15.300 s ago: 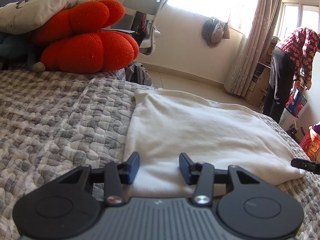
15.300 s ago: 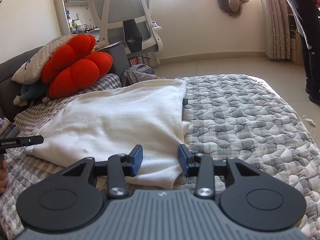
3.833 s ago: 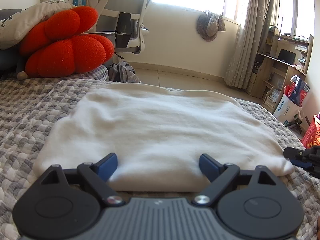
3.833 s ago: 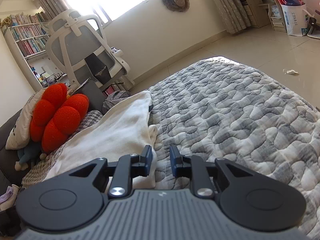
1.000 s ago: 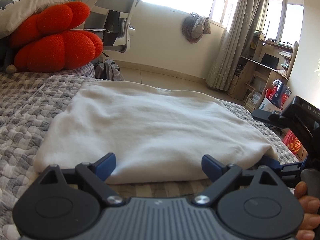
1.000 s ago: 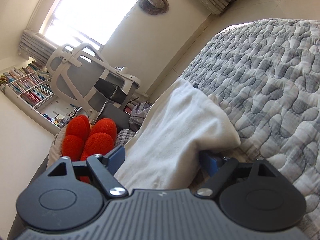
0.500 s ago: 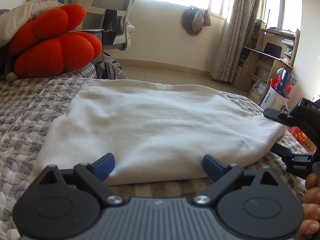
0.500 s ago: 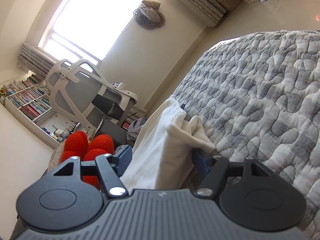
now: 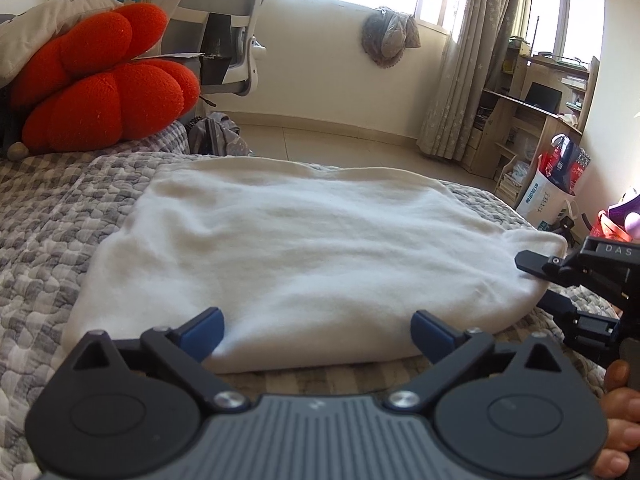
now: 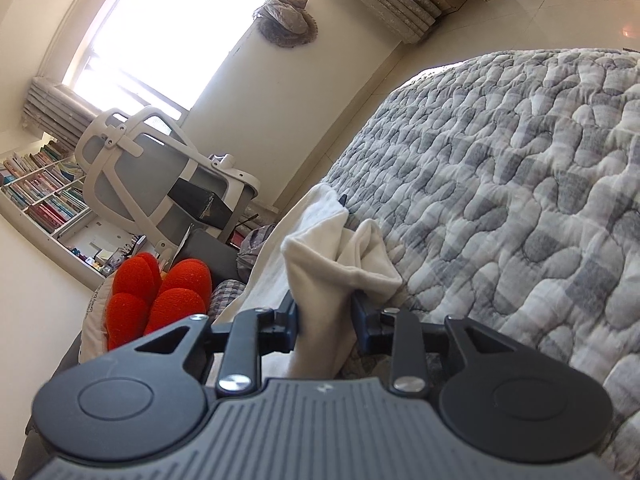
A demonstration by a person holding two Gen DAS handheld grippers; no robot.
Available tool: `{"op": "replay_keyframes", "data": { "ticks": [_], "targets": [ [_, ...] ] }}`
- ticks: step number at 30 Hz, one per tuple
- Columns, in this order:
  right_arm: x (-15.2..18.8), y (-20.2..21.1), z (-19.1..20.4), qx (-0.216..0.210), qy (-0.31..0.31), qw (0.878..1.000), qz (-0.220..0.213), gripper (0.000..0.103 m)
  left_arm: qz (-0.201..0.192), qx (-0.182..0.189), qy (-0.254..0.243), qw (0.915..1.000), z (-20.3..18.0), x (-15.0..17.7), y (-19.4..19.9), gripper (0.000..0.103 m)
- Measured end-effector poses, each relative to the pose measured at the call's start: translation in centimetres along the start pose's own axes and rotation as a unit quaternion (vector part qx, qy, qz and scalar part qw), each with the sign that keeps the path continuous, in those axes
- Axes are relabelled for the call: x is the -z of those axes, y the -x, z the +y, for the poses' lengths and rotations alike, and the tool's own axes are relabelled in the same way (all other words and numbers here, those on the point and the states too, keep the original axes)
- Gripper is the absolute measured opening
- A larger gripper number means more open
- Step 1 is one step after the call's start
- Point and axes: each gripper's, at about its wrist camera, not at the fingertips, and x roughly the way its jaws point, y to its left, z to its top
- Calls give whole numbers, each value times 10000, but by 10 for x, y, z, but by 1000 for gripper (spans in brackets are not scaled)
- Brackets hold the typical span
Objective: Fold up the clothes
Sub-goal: 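Close the right gripper on the sweatshirt corner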
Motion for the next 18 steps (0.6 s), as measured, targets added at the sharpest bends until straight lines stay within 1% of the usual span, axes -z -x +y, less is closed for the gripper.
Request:
{"op": "replay_keyframes", "data": {
  "ticks": [6, 7, 10, 13, 17, 18],
  "targets": [
    [0, 1, -1, -93, -38, 9999, -28, 34, -307, -110, 9, 9995, -1, -9, 8, 99],
    [0, 1, -1, -103, -58, 9999, -30, 34, -270, -98, 52, 9996, 0, -10, 6, 99],
    [-2, 3, -1, -147, -174, 9997, -60, 34, 83, -119, 180, 9997, 3, -6, -12, 99],
    [-3, 9, -7, -258, -392, 9987, -180, 34, 33, -139, 49, 9999, -1, -2, -12, 100],
    [-5, 16, -13, -271, -650, 9967, -393, 34, 30, -47, 138, 9999, 4, -2, -11, 100],
    [-6, 18, -14, -246, -630, 9967, -450, 34, 23, -40, 134, 9999, 4, -1, -10, 100]
  ]
}}
